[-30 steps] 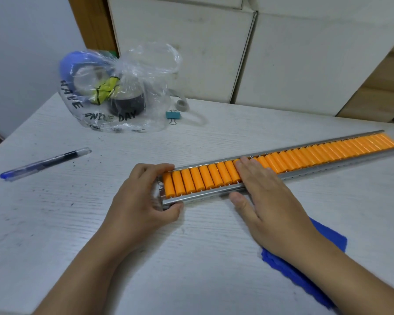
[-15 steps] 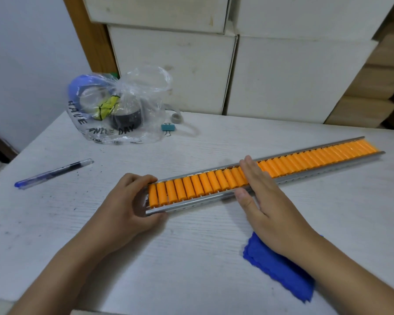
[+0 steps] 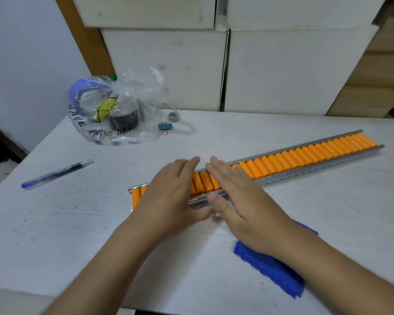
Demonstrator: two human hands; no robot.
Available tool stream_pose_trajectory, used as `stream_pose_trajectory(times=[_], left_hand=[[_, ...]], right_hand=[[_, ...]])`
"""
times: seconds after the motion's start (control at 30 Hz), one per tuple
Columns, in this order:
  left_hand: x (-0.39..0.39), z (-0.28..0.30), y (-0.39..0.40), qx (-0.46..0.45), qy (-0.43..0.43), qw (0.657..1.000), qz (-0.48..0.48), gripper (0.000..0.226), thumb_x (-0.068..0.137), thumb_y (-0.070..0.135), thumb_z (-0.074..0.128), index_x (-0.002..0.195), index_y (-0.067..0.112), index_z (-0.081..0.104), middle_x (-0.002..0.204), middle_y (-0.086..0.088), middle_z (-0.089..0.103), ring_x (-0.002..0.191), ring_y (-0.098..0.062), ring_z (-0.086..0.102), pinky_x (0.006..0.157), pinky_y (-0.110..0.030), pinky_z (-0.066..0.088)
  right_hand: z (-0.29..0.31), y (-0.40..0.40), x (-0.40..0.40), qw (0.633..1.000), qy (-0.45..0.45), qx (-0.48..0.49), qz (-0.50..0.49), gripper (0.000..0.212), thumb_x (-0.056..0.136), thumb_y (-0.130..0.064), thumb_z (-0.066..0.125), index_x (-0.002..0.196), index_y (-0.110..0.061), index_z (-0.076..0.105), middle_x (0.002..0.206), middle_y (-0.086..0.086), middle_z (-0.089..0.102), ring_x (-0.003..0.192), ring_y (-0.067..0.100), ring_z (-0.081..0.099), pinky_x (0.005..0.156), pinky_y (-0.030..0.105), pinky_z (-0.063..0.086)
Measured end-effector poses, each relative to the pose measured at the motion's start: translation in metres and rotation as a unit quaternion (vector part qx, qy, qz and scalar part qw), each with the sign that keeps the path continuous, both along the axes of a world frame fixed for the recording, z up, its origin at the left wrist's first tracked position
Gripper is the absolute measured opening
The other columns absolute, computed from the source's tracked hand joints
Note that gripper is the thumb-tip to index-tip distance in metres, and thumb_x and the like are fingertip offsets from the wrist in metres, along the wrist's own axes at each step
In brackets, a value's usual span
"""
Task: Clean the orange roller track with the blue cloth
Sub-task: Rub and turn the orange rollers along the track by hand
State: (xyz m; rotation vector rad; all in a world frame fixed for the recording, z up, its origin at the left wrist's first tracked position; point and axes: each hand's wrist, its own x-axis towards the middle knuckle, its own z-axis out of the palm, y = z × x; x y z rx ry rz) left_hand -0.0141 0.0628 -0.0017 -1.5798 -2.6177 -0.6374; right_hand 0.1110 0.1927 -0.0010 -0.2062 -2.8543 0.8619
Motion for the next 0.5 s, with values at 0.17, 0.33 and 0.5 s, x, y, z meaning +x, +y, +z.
stream_pose_trajectory(times=[0.17,0.33,0.5], left_hand=[[-0.001,-0.006,0.023,-0.001,-0.051,0.999,-0.02,0.095,0.076,0.049,0.06,0.147,0.012,0.009,0.133,-0.007,0.051,0.114,-0.024,0.052,0.091,-0.035,0.043],[-0.005,-0.012,0.027,0.006,-0.082,0.997,0.011,0.104,0.069,0.042,0.074,0.147,0.025,0.007,0.132,0.004,0.052,0.111,-0.019,0.055,0.086,-0.031,0.043],[-0.001,-0.012,0.025,0.023,-0.063,0.997,0.021,0.099,0.068,0.046,0.073,0.145,0.029,0.013,0.133,0.003,0.053,0.112,-0.019,0.056,0.085,-0.031,0.044]], right_hand=[[-0.008,0.001,-0.01,0.995,-0.015,0.087,0.036,0.069,0.092,-0.06,0.017,0.149,-0.022,0.017,0.159,-0.006,0.006,0.143,0.005,-0.006,0.117,0.03,-0.007],[-0.017,0.011,-0.007,0.993,-0.021,0.112,0.027,0.065,0.095,-0.057,0.024,0.149,-0.023,0.018,0.158,-0.007,0.012,0.143,0.004,-0.002,0.116,0.028,-0.004],[-0.017,0.034,0.005,0.991,-0.039,0.123,-0.019,0.067,0.093,-0.058,0.02,0.151,-0.025,0.011,0.158,-0.009,0.006,0.139,-0.002,-0.006,0.115,0.025,-0.005]])
